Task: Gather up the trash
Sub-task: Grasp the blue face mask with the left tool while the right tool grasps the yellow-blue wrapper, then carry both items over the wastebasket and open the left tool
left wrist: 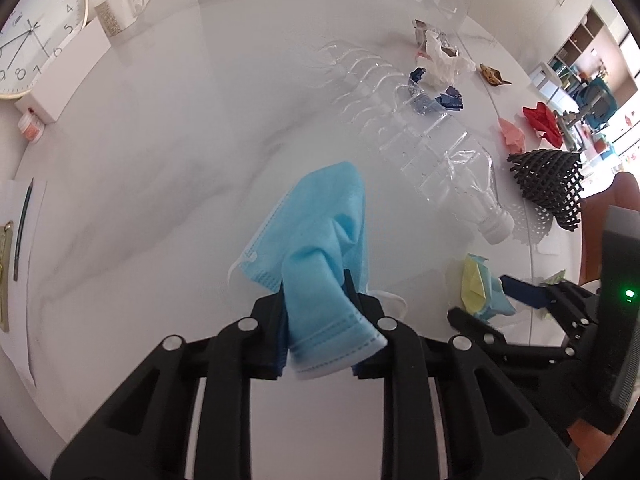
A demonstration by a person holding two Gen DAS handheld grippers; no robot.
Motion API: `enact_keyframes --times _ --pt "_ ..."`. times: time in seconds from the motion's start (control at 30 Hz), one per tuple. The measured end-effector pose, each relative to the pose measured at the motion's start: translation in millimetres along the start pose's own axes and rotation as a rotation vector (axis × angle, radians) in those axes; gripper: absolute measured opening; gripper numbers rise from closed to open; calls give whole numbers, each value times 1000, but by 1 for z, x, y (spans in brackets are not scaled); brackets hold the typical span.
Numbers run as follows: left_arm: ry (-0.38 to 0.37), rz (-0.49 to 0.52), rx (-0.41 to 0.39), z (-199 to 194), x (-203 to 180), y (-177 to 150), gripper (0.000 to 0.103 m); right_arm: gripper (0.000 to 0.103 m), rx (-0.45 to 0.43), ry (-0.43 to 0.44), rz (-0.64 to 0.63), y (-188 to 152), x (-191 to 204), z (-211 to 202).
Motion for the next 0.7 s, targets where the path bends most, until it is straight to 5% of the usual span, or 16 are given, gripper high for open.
enact_keyframes --times 0.07,0.17,0.7 --pt "-2 0 -3 -3 1 -2 22 43 -6 -3 -15 0 1 -1" --pt "4 4 -10 -7 -1 -3 22 38 -29 -6 -30 -2 0 -7" --pt "-46 110 -99 -66 -54 -6 22 37 -209 34 -59 -13 -30 -105"
Point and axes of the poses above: each gripper's, at about its wrist camera, not at the fingertips, and z roughly the way its jaws point, x to its left, y to its top, the point moved 5 cm from there along z, roughly the way its jaws point, and after that the axes turned 9 degrees about z, right-handed, at the moved point
